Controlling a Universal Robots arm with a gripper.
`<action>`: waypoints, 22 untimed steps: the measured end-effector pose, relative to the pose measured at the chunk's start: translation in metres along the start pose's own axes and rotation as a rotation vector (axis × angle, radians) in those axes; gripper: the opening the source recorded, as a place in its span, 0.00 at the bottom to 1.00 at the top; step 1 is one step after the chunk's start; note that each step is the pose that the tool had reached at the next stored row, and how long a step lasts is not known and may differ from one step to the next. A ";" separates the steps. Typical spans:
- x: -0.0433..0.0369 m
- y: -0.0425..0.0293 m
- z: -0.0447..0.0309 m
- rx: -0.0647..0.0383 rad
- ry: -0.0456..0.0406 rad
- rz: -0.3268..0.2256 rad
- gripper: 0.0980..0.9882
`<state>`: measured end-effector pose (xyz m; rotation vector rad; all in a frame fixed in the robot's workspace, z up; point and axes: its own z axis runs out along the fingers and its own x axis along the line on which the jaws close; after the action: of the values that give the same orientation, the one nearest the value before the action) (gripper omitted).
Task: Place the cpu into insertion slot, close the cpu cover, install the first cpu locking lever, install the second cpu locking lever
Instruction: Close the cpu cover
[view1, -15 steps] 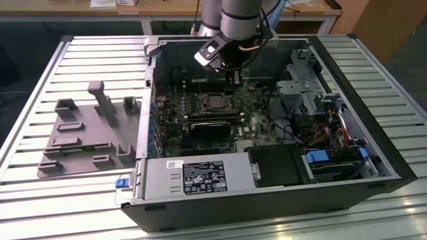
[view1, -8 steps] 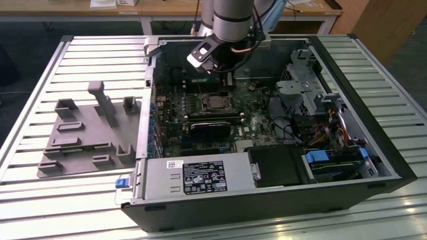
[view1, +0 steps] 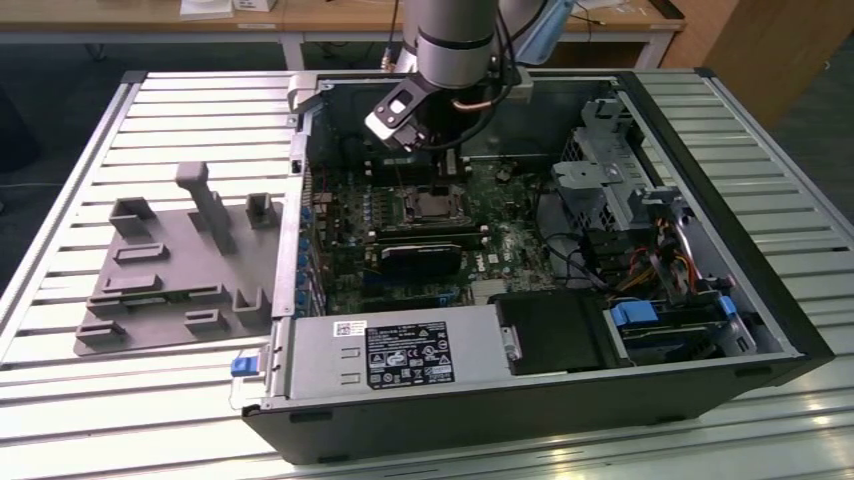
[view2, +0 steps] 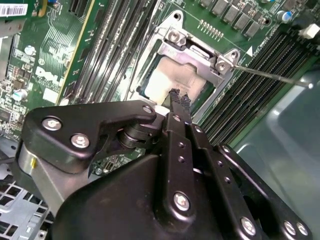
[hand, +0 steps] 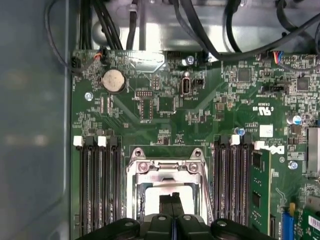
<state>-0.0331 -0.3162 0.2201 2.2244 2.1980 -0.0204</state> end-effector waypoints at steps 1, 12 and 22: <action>-0.0002 -0.0005 0.0009 0.000 0.0001 0.000 0.00; -0.0002 -0.0020 0.0055 0.000 -0.0001 0.000 0.00; -0.0002 -0.0020 0.0056 -0.003 0.0001 -0.137 0.00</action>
<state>-0.0351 -0.3165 0.2145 2.0685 2.3442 -0.0189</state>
